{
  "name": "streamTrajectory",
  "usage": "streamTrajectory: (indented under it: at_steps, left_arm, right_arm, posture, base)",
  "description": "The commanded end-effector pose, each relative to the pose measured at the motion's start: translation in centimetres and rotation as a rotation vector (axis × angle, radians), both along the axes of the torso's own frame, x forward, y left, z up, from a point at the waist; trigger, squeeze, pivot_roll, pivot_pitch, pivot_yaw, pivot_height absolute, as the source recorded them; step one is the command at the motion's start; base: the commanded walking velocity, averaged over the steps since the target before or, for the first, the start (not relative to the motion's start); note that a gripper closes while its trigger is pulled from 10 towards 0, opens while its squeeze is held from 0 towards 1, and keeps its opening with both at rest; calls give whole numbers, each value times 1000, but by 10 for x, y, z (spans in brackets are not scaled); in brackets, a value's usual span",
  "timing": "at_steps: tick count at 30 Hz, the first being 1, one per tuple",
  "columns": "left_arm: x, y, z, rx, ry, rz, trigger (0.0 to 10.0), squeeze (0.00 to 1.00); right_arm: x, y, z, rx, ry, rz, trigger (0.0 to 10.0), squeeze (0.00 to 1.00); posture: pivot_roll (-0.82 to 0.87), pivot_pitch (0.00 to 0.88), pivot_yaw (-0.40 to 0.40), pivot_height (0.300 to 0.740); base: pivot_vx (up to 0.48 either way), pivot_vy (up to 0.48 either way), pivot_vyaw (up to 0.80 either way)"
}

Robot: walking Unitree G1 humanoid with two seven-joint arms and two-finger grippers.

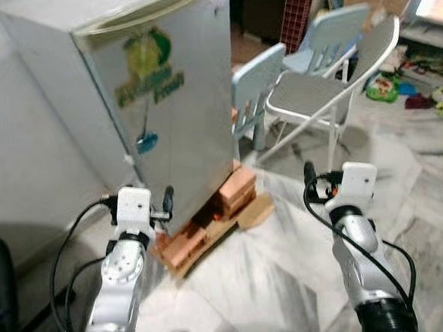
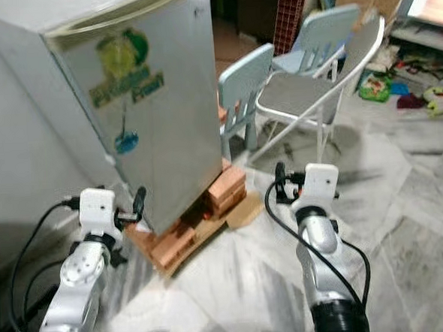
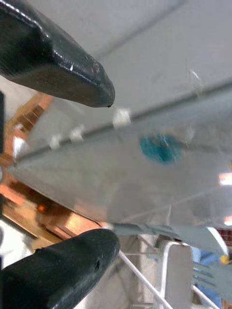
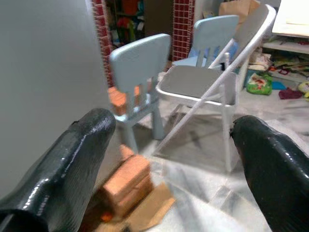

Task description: Restocking fridge

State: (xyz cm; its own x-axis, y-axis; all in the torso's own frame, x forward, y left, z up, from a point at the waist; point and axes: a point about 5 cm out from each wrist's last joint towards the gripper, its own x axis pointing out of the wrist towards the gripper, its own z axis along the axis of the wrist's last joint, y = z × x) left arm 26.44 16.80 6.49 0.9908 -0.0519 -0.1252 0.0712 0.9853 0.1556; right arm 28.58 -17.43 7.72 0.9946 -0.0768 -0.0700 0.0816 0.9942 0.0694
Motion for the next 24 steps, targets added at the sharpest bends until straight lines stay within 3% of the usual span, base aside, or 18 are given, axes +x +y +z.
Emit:
streamTrajectory:
  at_steps: [1,13,18,24]
  left_arm:
    - [0,-3,1,-10,-3,-12,10000,0]
    - [-4,-12,-3,-32,0,-31,10000,0]
    - [-6,-12,-4,-27,0,-28,10000,0]
    - [-7,-11,-4,-15,-17,-9,10000,0]
  right_arm:
    - [-1,-3,3,-15,-16,-2,10000,0]
    - [0,-3,3,-33,-8,20,10000,0]
    - [2,-4,5,-39,-14,26,10000,0]
    - [-1,-8,4,-65,-13,21,10000,0]
  posture:
    - [67,0,2,740]
    - [66,0,-19,740]
    - [67,0,-22,740]
    - [67,0,-34,740]
  base:
    - [0,480,0]
    - [0,480,0]
    - [0,480,-562]
    - [0,57,0]
